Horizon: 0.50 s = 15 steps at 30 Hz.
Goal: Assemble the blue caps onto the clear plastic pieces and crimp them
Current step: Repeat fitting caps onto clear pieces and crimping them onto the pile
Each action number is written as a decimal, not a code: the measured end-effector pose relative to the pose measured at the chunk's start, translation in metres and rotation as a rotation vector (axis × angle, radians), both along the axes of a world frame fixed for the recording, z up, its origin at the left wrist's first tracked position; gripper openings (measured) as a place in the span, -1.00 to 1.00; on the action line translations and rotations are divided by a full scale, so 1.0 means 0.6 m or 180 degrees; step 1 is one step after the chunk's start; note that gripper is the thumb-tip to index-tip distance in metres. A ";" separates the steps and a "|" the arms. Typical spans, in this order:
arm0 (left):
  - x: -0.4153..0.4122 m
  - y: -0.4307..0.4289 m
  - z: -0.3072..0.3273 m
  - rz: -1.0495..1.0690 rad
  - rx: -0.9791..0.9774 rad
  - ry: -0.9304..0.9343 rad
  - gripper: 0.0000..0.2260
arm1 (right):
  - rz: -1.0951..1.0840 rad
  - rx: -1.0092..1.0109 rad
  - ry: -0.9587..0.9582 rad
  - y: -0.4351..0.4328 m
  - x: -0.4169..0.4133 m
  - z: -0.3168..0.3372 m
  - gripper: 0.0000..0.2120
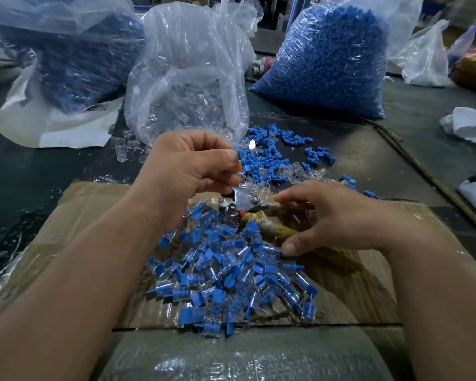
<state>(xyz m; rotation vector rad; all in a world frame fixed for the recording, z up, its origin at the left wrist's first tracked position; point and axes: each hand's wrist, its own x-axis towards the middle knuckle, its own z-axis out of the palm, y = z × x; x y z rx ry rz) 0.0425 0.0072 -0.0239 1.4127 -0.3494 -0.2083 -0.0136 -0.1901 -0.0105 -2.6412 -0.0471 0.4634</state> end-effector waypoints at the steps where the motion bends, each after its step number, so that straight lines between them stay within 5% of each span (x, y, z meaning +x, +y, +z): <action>1: 0.000 0.000 0.000 0.0002 0.0009 -0.0006 -0.90 | -0.0038 -0.0042 -0.0054 0.004 0.002 0.000 -0.15; 15: -0.001 -0.002 -0.003 -0.0057 0.0050 -0.0020 -0.88 | -0.0161 -0.1136 -0.0929 0.045 0.013 -0.016 -0.93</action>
